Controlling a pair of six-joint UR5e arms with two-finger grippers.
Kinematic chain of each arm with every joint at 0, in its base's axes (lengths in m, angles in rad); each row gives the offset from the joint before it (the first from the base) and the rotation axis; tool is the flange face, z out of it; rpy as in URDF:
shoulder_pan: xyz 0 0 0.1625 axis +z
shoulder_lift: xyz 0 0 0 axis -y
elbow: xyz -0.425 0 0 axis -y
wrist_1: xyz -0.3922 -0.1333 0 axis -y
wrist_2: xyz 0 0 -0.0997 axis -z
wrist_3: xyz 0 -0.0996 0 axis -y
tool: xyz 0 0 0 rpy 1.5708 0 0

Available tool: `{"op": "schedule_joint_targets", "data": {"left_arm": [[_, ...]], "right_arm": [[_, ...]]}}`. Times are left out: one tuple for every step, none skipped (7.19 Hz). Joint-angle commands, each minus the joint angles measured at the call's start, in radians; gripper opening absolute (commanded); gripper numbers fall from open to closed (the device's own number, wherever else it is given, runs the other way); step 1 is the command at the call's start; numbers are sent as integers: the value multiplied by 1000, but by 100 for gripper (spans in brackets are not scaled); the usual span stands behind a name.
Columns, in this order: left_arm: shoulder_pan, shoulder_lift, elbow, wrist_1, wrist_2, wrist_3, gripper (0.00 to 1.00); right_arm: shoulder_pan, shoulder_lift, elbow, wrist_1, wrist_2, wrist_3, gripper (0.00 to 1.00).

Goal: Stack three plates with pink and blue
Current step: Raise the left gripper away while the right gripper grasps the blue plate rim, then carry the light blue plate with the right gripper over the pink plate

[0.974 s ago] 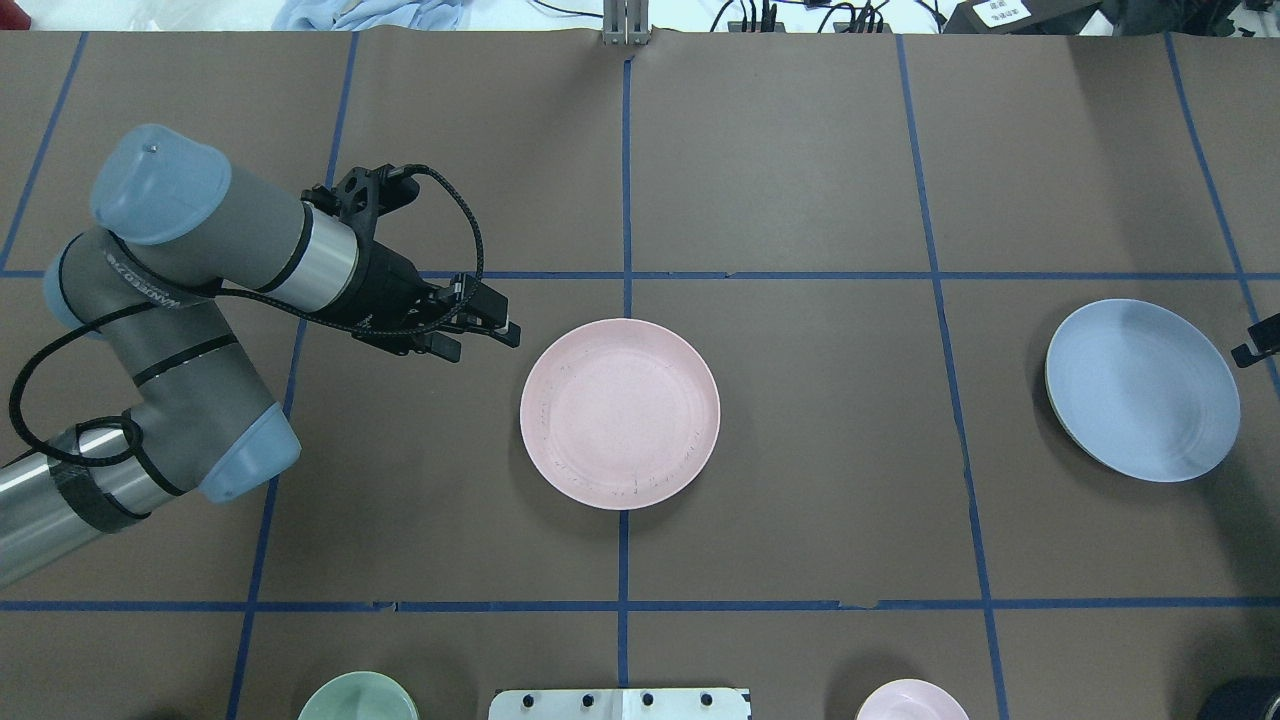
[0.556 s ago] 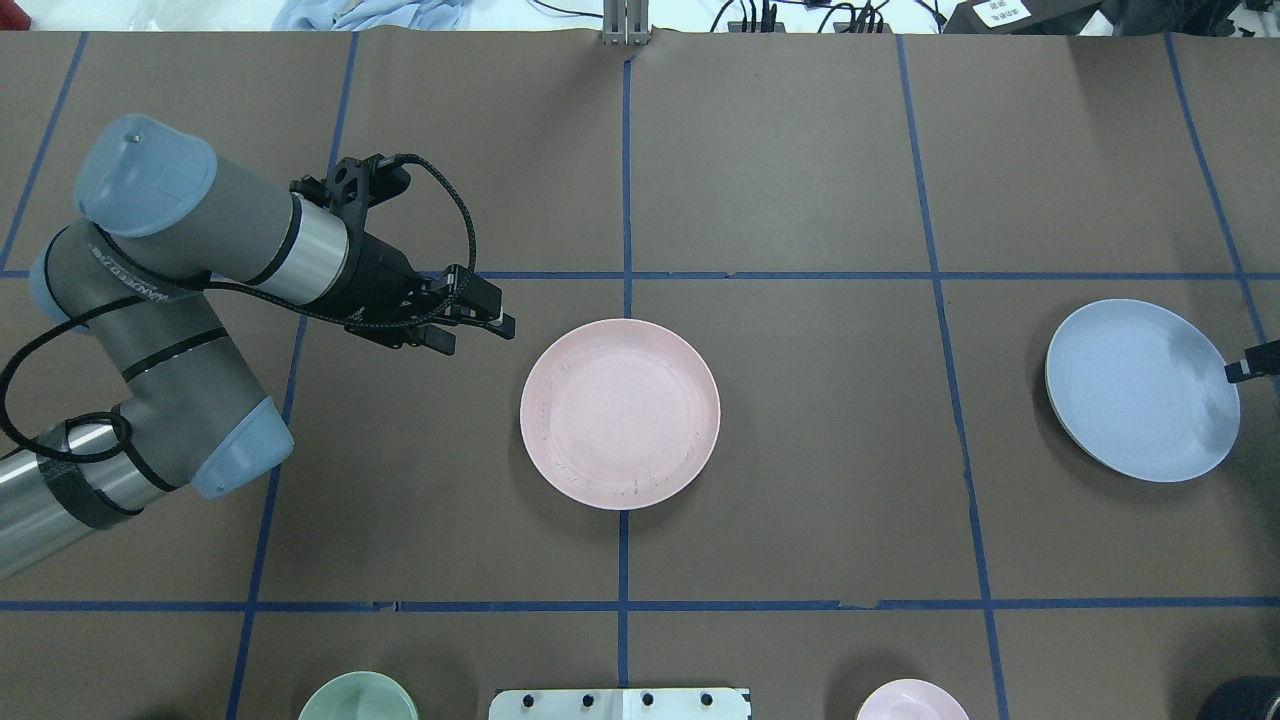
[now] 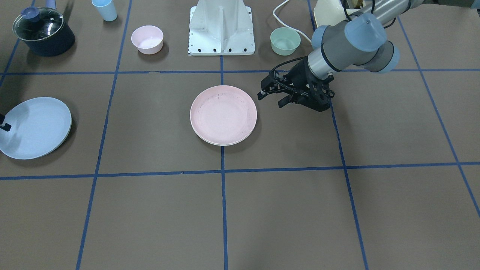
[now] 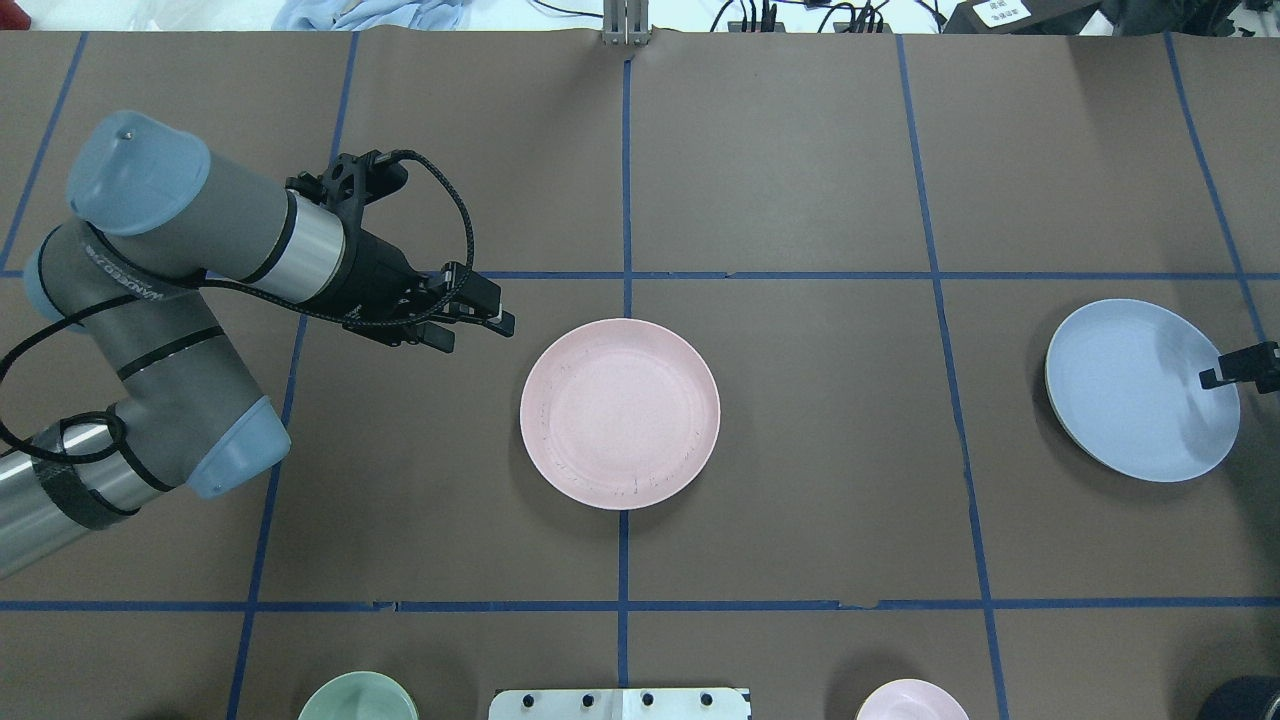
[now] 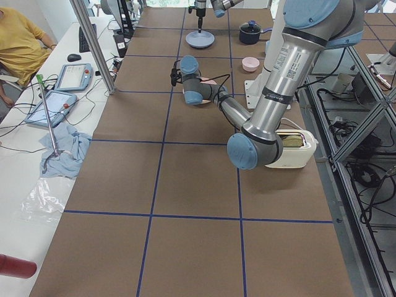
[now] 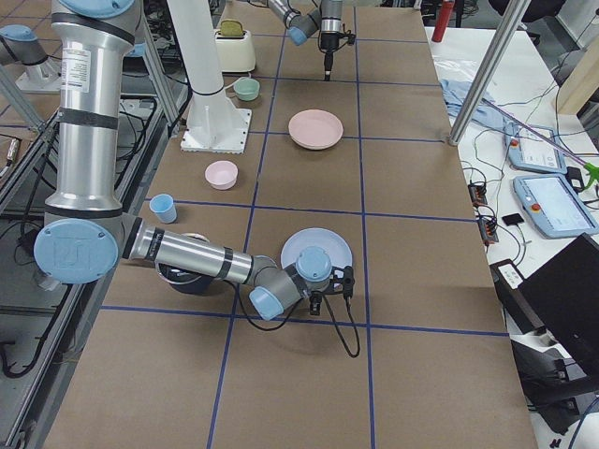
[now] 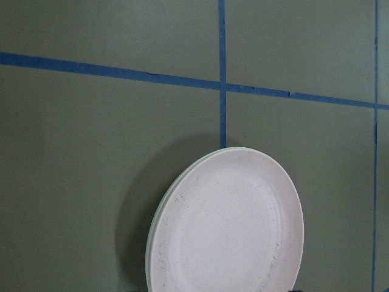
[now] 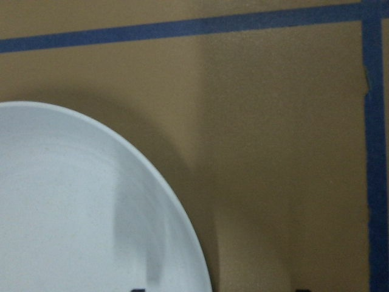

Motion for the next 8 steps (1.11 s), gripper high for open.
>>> {"op": "schedule_joint_targets", "data": {"left_arm": [[-1, 11, -7, 2, 0, 0, 84], [-1, 16, -17, 0, 0, 0, 84], [1, 16, -17, 2, 0, 0, 84], [1, 21, -17, 0, 0, 0, 84], [1, 21, -18, 2, 0, 0, 84], [-5, 27, -24, 0, -1, 0, 84], [-7, 81, -55, 0, -1, 14, 83], [-49, 129, -73, -3, -6, 21, 83]], "right_arm": [[-13, 1, 18, 0, 4, 3, 3], [-14, -4, 23, 0, 4, 2, 0], [-16, -10, 28, 0, 9, -1, 0], [-16, -12, 55, 0, 14, 5, 0], [-16, -12, 72, 0, 23, 5, 0], [-17, -12, 143, -4, 32, 59, 0], [-57, 8, 209, -1, 23, 219, 0], [-107, 49, 266, -3, 15, 359, 0]]}}
